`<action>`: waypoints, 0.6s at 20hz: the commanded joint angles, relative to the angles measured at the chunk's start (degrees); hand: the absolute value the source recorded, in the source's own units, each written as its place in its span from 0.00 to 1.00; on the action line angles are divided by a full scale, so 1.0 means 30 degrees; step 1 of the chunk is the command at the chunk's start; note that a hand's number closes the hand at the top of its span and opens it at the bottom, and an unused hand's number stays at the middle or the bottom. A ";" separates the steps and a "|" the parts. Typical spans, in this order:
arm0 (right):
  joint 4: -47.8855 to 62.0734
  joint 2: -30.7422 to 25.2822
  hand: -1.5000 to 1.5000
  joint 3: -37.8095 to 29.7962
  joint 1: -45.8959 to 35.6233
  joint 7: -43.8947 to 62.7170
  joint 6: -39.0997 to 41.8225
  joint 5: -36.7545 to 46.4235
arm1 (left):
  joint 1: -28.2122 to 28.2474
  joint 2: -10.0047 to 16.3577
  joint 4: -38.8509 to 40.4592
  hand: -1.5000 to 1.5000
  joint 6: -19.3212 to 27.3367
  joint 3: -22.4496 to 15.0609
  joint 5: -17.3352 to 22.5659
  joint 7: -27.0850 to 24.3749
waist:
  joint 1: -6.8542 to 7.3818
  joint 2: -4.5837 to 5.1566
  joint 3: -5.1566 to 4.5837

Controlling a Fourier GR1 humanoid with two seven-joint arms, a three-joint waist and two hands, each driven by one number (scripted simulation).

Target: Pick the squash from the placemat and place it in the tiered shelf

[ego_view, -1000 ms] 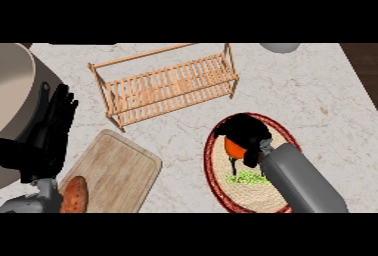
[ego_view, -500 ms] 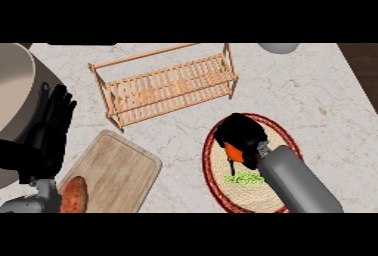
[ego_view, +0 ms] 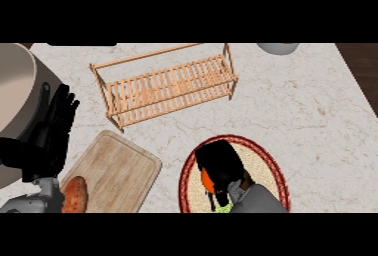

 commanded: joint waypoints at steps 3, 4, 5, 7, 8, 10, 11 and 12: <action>-0.5392 0.0850 1.00 0.4310 0.0921 0.7436 -0.1277 -0.3850 | -0.0453 -0.0026 0.0310 0.50 -0.0052 -0.0110 -0.0138 -0.0051 | 0.0130 0.0112 0.0163; -0.5641 0.0856 1.00 0.4724 0.0396 0.8444 -0.2593 -0.3940 | 0.0121 0.0149 -0.0133 0.50 -0.0332 0.0026 0.0141 0.0062 | 0.0382 0.0132 0.0168; -0.6180 0.0860 1.00 0.4684 0.0372 0.8776 -0.3848 -0.4735 | -0.0544 -0.0088 -0.0177 0.50 0.0065 -0.0113 0.0007 0.0702 | 0.0386 0.0145 0.0188; -0.8123 0.0866 1.00 0.4474 -0.0912 1.0210 -0.4922 -0.5389 | 0.0176 -0.0457 -0.0169 0.50 0.0179 -0.0559 -0.0380 -0.0056 | 0.0484 0.0104 0.0170; -0.8880 0.0869 1.00 0.4864 -0.0909 1.0913 -0.5972 -0.5266 | 0.0063 -0.0190 0.0525 0.50 -0.0070 -0.0052 -0.0078 -0.0445 | 0.0288 0.0142 0.0151; -1.0213 0.0872 1.00 0.5232 -0.2333 1.3536 -0.6565 -0.4958 | 0.0213 -0.0119 0.0290 0.50 -0.0140 -0.0033 -0.0058 -0.0423 | 0.0330 0.0090 0.0136; -0.9921 0.0873 1.00 0.3920 -0.3573 1.3945 -0.6975 -0.4845 | 0.0376 -0.0439 -0.0327 0.50 -0.0026 -0.0682 -0.0321 0.0074 | 0.0400 0.0119 0.0149; -1.0979 0.0873 1.00 0.4832 -0.3803 1.5741 -0.6914 -0.3594 | -0.0206 0.0164 -0.0083 0.50 -0.0144 0.0090 -0.0020 0.0444 | 0.0145 0.0023 0.0134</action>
